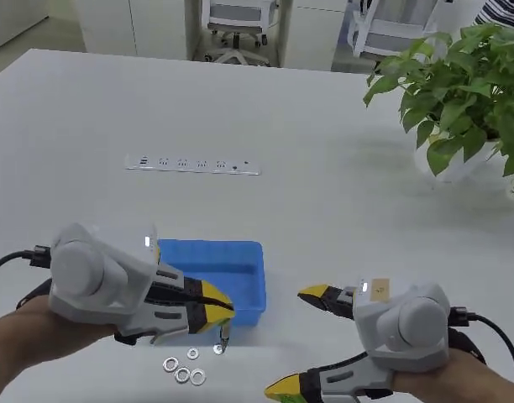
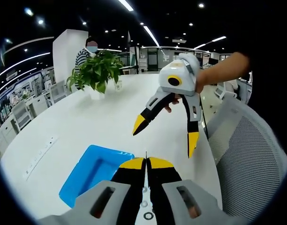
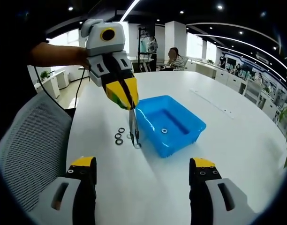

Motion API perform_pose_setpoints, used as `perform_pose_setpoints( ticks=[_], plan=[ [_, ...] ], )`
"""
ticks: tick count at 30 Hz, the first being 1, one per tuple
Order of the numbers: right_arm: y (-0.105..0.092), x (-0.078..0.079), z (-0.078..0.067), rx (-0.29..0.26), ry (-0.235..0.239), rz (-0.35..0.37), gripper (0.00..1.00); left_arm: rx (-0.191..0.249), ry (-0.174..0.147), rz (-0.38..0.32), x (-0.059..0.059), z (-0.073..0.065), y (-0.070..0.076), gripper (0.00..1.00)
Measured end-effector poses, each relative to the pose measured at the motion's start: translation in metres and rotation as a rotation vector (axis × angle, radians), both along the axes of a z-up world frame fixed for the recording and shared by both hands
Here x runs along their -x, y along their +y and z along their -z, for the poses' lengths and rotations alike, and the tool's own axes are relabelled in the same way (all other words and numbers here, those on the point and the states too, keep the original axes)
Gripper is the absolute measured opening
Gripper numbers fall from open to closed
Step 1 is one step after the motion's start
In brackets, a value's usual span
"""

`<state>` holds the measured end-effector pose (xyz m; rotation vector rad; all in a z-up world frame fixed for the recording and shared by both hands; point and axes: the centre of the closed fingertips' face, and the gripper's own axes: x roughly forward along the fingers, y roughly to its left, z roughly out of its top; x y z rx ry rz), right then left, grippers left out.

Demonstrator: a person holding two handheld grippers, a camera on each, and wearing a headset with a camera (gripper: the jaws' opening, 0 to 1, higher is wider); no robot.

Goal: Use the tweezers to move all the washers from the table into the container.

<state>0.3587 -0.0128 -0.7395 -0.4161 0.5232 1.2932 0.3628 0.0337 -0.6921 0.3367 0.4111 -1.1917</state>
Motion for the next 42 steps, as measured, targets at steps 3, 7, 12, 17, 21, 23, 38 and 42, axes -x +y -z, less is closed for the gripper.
perform_pose_setpoints(
  ticks=[3,7,12,17,21,23,38,42],
  plan=[
    [-0.001,0.001,0.002,0.002,0.004,0.002,0.82,0.0,0.004,0.001,0.0,0.002,0.0,0.05],
    [-0.001,0.003,0.003,0.003,0.009,0.0,0.81,-0.002,0.008,0.001,-0.001,0.004,0.001,0.05],
    [-0.001,0.004,0.006,0.01,0.015,-0.003,0.81,0.0,0.012,-0.002,-0.001,0.006,0.001,0.05],
    [0.0,0.004,0.007,0.009,0.017,-0.005,0.81,0.0,0.016,-0.005,-0.001,0.009,0.002,0.05],
    [0.001,0.006,0.007,0.009,0.018,-0.012,0.8,0.008,0.012,-0.011,-0.001,0.009,0.003,0.05],
    [0.003,0.008,0.006,0.005,0.015,-0.023,0.77,0.005,0.01,-0.012,-0.002,0.009,0.004,0.05],
    [0.022,0.01,0.005,-0.001,-0.029,-0.135,0.57,-0.031,0.012,0.051,0.005,0.007,0.003,0.05],
    [0.031,0.009,0.004,-0.007,-0.043,-0.173,0.5,-0.037,0.015,0.065,0.006,0.007,0.002,0.05]
  ],
)
